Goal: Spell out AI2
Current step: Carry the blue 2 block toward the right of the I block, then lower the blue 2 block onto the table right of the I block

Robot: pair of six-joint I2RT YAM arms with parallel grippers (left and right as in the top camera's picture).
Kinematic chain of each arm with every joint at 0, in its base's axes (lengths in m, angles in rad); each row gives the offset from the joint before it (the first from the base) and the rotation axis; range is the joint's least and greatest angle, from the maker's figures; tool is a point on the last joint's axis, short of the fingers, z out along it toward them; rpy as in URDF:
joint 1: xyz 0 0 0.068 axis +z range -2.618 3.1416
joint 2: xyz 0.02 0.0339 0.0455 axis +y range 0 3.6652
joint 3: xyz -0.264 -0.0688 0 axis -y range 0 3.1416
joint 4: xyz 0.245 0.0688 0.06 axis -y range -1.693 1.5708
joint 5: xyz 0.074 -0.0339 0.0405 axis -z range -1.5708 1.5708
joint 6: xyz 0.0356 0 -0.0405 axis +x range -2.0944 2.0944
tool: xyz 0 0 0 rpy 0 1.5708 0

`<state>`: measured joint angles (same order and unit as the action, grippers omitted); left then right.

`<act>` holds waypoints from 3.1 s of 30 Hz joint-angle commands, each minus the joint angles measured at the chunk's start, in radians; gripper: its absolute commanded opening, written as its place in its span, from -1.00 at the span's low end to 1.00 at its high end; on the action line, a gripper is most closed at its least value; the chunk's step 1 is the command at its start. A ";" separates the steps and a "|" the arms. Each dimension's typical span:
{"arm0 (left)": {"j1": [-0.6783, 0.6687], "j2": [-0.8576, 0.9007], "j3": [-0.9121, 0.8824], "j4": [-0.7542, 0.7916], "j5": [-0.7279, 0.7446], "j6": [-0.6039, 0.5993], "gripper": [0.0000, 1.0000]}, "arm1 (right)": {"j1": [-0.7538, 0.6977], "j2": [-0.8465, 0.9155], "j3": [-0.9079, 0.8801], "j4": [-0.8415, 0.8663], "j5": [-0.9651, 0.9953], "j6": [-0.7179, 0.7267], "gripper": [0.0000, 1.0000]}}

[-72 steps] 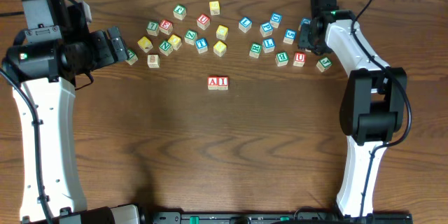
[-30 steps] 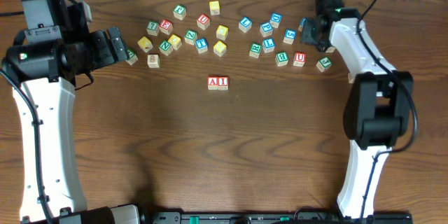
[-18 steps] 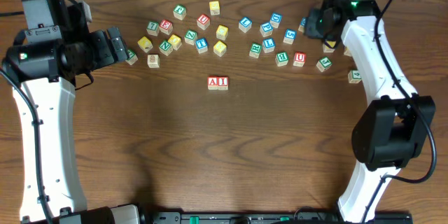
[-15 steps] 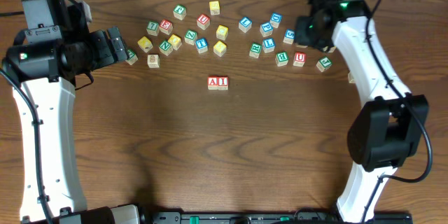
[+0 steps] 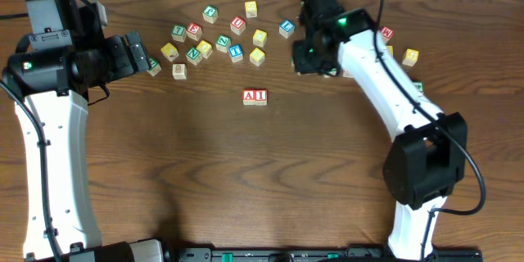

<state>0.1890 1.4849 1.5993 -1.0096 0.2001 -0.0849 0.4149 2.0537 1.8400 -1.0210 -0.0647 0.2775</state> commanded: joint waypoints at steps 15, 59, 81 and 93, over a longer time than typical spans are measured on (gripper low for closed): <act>0.002 0.010 0.008 0.001 -0.003 -0.002 0.98 | 0.113 0.142 -0.006 0.018 0.014 0.060 -0.53; 0.002 0.010 0.008 0.001 -0.003 -0.002 0.98 | 0.097 0.204 0.159 -0.260 -0.005 0.015 -0.55; 0.002 0.010 0.008 0.001 -0.003 -0.002 0.98 | 0.131 0.206 -0.035 -0.056 -0.010 0.013 -0.74; 0.002 0.010 0.008 0.001 -0.003 -0.002 0.98 | 0.158 0.206 -0.035 -0.037 -0.008 0.012 -0.76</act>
<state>0.1890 1.4849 1.5993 -1.0092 0.2001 -0.0849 0.5697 2.2772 1.8069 -1.0649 -0.0719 0.3019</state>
